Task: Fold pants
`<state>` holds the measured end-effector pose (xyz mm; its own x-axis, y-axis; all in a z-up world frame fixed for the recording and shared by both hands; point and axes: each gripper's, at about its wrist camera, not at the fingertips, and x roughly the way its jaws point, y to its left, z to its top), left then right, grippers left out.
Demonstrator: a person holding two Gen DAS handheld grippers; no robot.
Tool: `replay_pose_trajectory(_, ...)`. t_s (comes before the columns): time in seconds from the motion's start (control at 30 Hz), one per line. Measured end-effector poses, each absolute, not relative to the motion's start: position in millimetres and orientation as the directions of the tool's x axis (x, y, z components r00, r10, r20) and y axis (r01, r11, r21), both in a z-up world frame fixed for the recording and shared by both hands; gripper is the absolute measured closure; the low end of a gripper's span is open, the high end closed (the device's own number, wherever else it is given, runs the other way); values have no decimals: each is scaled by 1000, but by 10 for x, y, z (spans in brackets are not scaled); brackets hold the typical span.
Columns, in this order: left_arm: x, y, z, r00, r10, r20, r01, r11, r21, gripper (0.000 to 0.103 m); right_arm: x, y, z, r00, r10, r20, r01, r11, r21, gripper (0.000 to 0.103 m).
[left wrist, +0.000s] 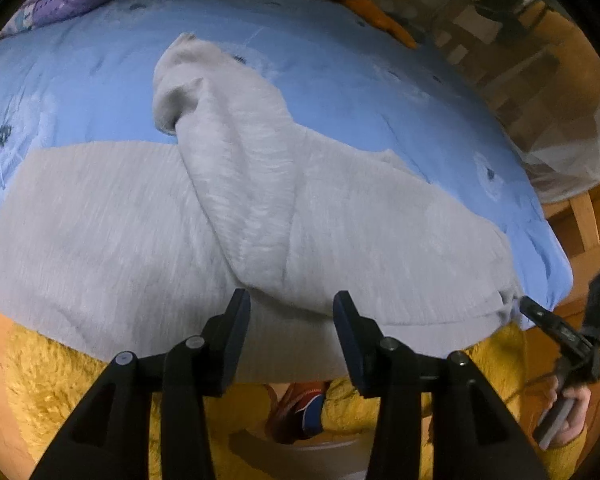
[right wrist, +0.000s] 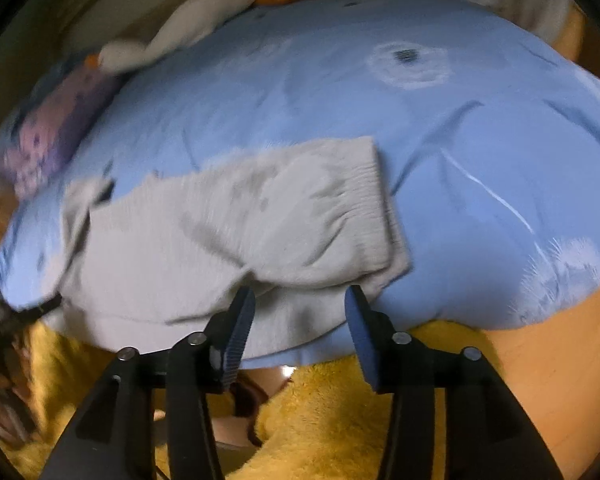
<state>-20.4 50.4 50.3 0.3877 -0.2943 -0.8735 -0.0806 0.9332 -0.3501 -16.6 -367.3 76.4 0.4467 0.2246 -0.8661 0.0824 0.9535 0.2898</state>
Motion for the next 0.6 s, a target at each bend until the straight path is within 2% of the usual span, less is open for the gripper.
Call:
replay_pose_trajectory(0.23,-135,627,341,379,-299,-876,-147,915,-376,58,9,-3980,639,442,350,-826,266,828,493,50)
replay_pose_trajectory(0.4,-81,643,280,374,-299,-878,-166,910,-381,59,110,-3956,460,431,357,-829,309,804,508,51)
replay_pose_trajectory(0.43,-76,639,279,381,-297,-876,-161,911,-379,72,129,-3941,445,428,355,-831,308,807,503,53)
replay_pose_trajectory(0.47,-81,643,283,380,-306,-873,-154,910,-386,94,145,-3924,441,427,347,-835,308,813,495,67)
replay_pose_trajectory(0.53,-55,623,296,375,-336,-864,-153,897,-415,97,170,-3906,469,425,321,-847,295,835,464,90)
replay_pose_trajectory(0.6,-99,593,380,391,-333,-858,-139,900,-412,97,149,-3952,513,438,310,-844,277,846,455,96)
